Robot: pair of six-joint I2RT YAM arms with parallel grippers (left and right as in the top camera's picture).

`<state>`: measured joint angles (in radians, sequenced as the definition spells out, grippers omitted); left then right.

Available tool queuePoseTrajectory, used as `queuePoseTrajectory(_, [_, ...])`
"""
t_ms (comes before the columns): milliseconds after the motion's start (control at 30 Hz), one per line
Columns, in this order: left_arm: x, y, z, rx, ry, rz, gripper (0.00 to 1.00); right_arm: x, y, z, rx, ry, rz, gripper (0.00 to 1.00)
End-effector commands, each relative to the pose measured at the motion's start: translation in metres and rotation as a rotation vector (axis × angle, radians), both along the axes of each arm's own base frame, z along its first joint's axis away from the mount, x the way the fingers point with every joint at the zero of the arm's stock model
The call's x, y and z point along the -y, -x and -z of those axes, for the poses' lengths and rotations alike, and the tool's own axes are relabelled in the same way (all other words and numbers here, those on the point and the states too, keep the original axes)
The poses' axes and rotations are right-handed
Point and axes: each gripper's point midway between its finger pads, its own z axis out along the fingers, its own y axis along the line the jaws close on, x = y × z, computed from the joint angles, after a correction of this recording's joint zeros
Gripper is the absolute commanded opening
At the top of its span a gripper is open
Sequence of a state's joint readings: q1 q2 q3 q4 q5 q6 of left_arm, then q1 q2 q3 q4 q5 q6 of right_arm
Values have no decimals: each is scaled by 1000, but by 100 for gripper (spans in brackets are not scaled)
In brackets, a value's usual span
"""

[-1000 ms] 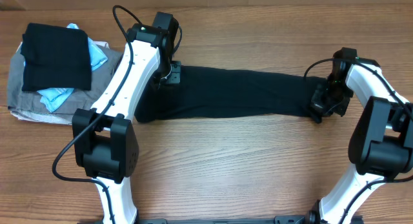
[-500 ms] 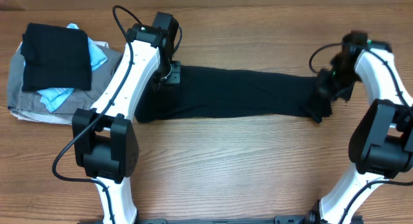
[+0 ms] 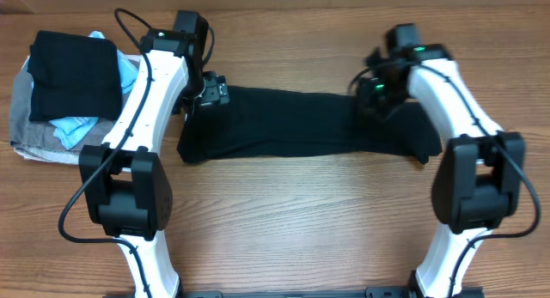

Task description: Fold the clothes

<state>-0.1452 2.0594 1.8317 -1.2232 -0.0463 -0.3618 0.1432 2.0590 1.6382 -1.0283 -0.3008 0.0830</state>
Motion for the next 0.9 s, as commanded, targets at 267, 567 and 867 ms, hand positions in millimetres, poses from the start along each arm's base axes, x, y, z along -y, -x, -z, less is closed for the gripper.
queuePoseTrajectory(267, [-1, 2, 2, -5, -5, -12, 100, -91, 12, 18, 59, -12, -205, 11])
queuePoseTrajectory(567, [-1, 1, 1, 2, -4, -12, 100, -103, 16, 22, 76, 49, -196, 11])
queuePoseTrajectory(867, [-1, 1, 1, 2, -4, -12, 100, -90, 16, 49, 88, 106, -133, 11])
